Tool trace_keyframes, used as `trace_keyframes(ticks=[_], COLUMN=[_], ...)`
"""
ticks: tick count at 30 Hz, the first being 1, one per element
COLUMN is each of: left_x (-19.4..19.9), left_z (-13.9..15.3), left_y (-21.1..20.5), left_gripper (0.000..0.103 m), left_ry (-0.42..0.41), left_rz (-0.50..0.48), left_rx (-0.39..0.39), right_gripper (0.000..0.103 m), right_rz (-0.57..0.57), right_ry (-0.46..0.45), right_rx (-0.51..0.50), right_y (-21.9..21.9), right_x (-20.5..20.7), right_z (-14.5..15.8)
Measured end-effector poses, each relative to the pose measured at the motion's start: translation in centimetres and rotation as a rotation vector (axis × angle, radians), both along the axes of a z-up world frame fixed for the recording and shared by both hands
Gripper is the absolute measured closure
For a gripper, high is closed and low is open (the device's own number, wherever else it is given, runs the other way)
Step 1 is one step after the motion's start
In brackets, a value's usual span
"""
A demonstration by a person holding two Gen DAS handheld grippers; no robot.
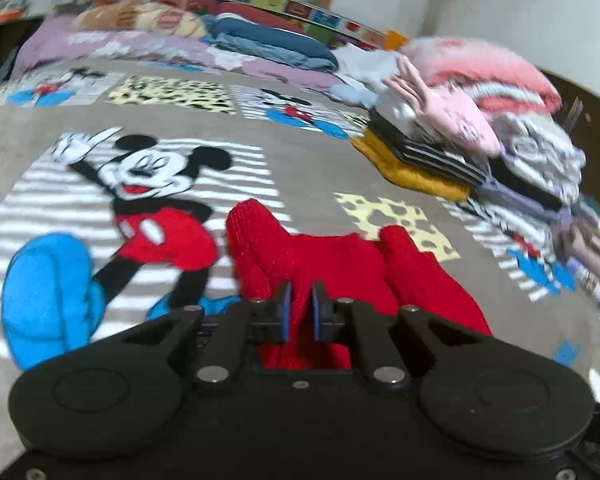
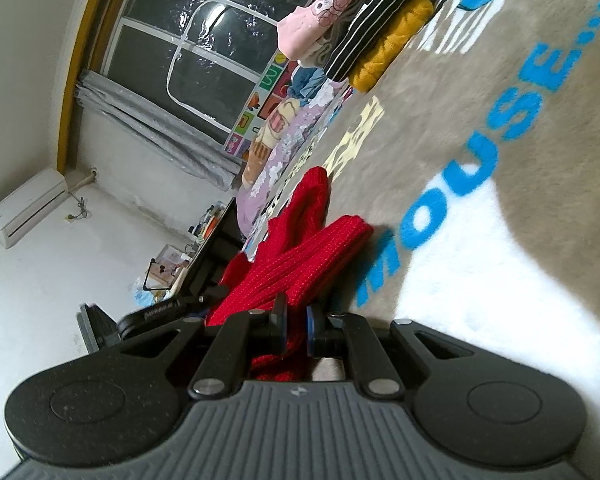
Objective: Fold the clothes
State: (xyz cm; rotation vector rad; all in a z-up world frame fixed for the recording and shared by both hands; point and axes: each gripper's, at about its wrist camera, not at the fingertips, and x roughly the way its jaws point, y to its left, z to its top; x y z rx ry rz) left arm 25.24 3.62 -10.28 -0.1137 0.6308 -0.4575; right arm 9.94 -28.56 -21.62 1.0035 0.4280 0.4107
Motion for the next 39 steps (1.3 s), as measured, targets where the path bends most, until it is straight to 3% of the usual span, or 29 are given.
trace_keyframes(ticks=[4,7,9,13,16,18,20,28,30,39], left_x=[1.2,1.7,1.8,1.5,1.1,1.3,1.8,3.9,3.5,-1.1], left_z=[-1.4,-1.8,-1.6,-0.8,0.4,0.8,0.7,-1.8,-2.1,0.1], left_y=[-1.9,-2.2,-1.5,0.7,2.9,4.2,4.5,-1.3,-2.7,1.4], left_gripper=[0.095,0.083,0.076,0.076,0.076,0.076,0.076,0.082,0.081,0.081], left_ry=[0.039,0.056,0.069,0.07,0.041,0.016,0.002,-0.028,-0.076,-0.082], left_rz=[-0.031,-0.057,-0.082,-0.115,-0.1,-0.051,-0.004,-0.142,-0.169,-0.12], left_rx=[0.072,0.076,0.029,-0.087,-0.183,-0.206,-0.173,0.107,0.209,0.145], right_gripper=[0.093,0.093,0.093,0.093,0.092,0.092,0.092,0.092,0.092,0.092], right_rz=[0.001,0.002,0.003,0.004,0.005,0.006,0.005,0.008,0.008,0.011], right_ry=[-0.002,-0.005,-0.006,-0.009,-0.009,-0.009,-0.009,-0.014,-0.014,-0.017], right_rx=[-0.004,-0.006,-0.007,-0.004,-0.001,-0.001,-0.001,-0.001,-0.002,-0.003], right_y=[0.1,0.1,0.1,0.1,0.1,0.1,0.1,0.2,0.2,0.3], right_x=[0.0,-0.1,-0.1,-0.2,-0.2,-0.2,-0.2,-0.3,-0.3,-0.4], right_z=[0.0,0.0,0.0,0.0,0.0,0.0,0.0,0.0,0.0,0.1])
